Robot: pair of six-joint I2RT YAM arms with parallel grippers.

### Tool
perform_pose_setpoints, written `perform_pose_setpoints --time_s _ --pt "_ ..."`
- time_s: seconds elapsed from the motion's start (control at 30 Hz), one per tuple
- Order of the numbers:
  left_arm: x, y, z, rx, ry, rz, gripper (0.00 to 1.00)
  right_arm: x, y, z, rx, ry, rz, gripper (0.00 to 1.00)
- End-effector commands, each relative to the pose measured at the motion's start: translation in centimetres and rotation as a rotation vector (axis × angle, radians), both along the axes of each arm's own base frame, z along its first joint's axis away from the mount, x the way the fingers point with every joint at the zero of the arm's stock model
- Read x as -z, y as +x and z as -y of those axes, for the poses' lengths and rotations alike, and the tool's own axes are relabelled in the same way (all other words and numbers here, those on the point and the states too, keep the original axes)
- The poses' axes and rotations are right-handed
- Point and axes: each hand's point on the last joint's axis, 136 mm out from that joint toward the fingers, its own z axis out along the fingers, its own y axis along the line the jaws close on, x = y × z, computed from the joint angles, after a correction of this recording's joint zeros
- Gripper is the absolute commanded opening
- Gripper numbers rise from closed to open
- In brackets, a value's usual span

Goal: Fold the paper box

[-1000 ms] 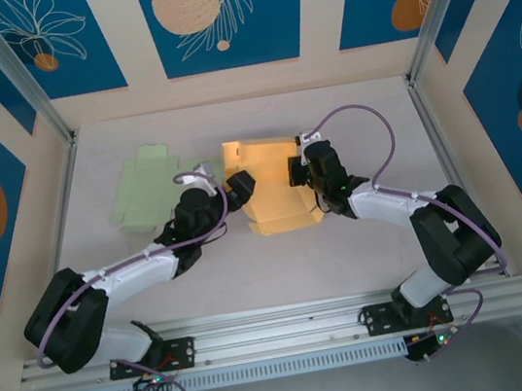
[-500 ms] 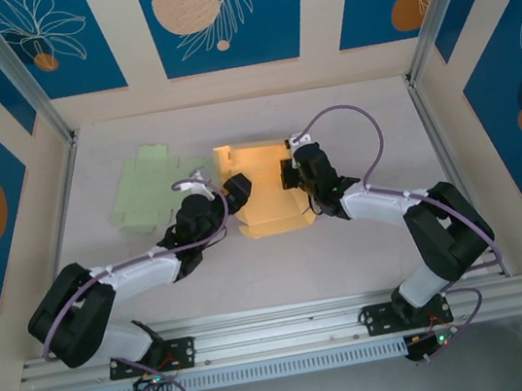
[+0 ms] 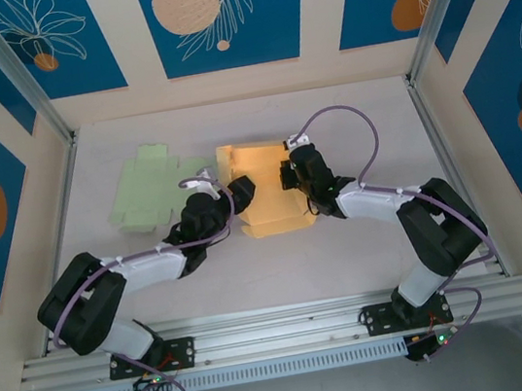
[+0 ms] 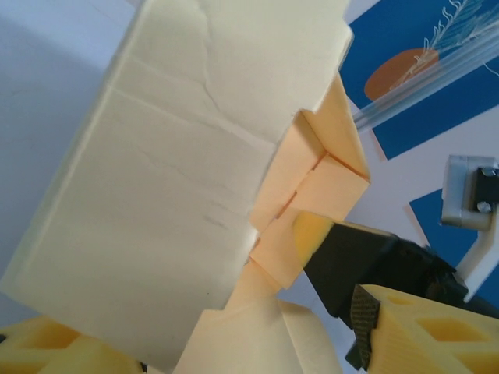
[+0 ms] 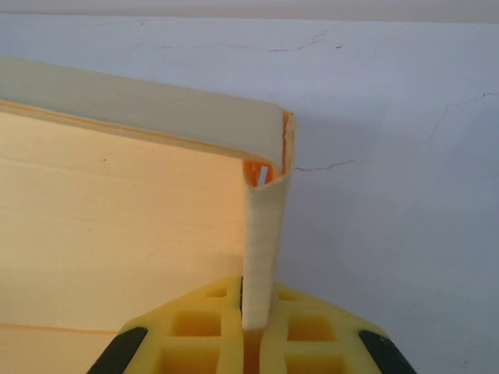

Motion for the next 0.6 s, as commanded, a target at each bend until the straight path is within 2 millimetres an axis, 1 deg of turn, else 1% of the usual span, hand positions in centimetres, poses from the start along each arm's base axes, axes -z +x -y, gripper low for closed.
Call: perform_pose_setpoints --time_s 0.0,0.07,0.13,0.23,0.3,0.37,0.43,0.5,0.57 --pt "-5.8 -1.0 0.5 0.07 -0.018 0.159 0.71 2.4 -0.9 -0.4 -0.047 -0.073 -0.101 0.0" --pt "-5.0 -2.0 -0.6 0.064 0.041 0.147 0.71 2.7 -0.6 0.0 -0.028 -0.08 -0.13 0.0" --pt "-4.5 -3.2 -2.2 0.052 0.086 0.147 0.71 3.0 -0.5 0.0 -0.021 -0.081 -0.152 0.0" --pt "-4.7 -5.4 -3.9 0.07 0.136 0.175 0.71 3.4 -0.4 0.1 -0.02 -0.069 -0.181 0.0" --pt "-5.4 -6.8 -4.6 0.097 0.158 0.204 0.72 3.5 -0.4 0.3 -0.017 -0.06 -0.2 0.0" --pt "-6.9 -8.1 -5.5 0.109 0.16 0.256 0.72 3.6 -0.5 0.4 -0.016 -0.051 -0.215 0.0" --pt "-8.5 -9.2 -6.8 0.095 0.177 0.314 0.72 3.5 -0.7 0.6 -0.015 -0.045 -0.221 0.0" --pt "-9.5 -9.5 -8.9 0.026 0.221 0.343 0.72 3.4 -1.0 0.7 -0.018 -0.041 -0.224 0.0" --pt "-9.5 -9.4 -11.1 -0.057 0.282 0.34 0.72 3.1 -1.3 0.6 -0.03 -0.031 -0.221 0.0"
